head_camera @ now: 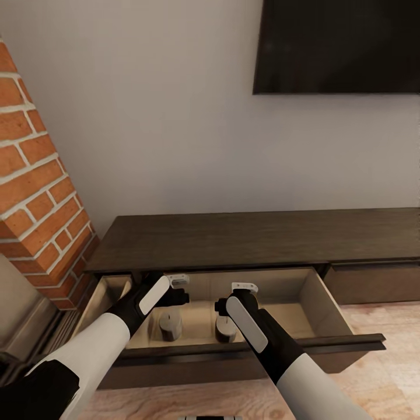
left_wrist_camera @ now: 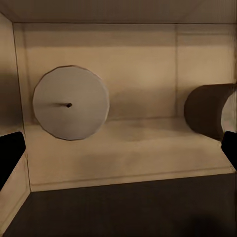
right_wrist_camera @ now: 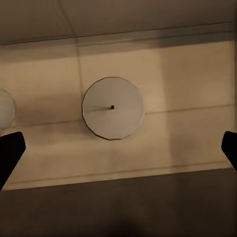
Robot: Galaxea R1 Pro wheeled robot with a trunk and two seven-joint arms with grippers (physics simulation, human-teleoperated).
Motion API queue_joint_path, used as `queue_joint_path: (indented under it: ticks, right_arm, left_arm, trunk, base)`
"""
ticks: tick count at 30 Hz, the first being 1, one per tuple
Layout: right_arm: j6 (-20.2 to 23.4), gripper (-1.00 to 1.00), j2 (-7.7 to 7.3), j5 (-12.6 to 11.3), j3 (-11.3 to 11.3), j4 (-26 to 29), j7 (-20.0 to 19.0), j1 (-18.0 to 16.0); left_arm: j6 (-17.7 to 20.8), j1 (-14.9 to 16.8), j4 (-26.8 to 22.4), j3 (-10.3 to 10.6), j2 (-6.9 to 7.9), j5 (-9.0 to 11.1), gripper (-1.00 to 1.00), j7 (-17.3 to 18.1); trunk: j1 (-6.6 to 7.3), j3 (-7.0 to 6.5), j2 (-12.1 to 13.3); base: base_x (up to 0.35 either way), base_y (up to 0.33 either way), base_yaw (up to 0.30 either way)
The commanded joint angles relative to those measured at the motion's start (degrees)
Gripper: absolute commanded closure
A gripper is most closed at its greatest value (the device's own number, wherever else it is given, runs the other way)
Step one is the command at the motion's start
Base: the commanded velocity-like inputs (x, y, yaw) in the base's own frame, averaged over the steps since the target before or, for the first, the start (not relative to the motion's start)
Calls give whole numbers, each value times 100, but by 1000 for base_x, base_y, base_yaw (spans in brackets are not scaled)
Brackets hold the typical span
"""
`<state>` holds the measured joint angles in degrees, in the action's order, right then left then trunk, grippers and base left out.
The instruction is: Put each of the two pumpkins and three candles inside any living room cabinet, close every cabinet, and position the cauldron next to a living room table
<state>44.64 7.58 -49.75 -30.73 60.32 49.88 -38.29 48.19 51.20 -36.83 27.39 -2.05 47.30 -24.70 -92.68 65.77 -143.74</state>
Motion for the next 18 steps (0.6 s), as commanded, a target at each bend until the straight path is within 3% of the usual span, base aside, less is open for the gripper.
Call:
queue_joint_path:
  ticks: [1, 18]
  right_arm:
    - [10, -100, -2, -52, -11, 5, 58, -5]
    - [1, -100, 6, -44, -12, 45, 57, -5]
  left_arm:
    - [6, 4, -12, 21, 3, 60, -100, -58]
    - [0, 4, -51, 21, 3, 68, -100, -66]
  trunk:
    - [3, -18, 0]
    - [47, -394, 22]
  base:
    - [-1, 0, 0]
    - [-67, 0, 0]
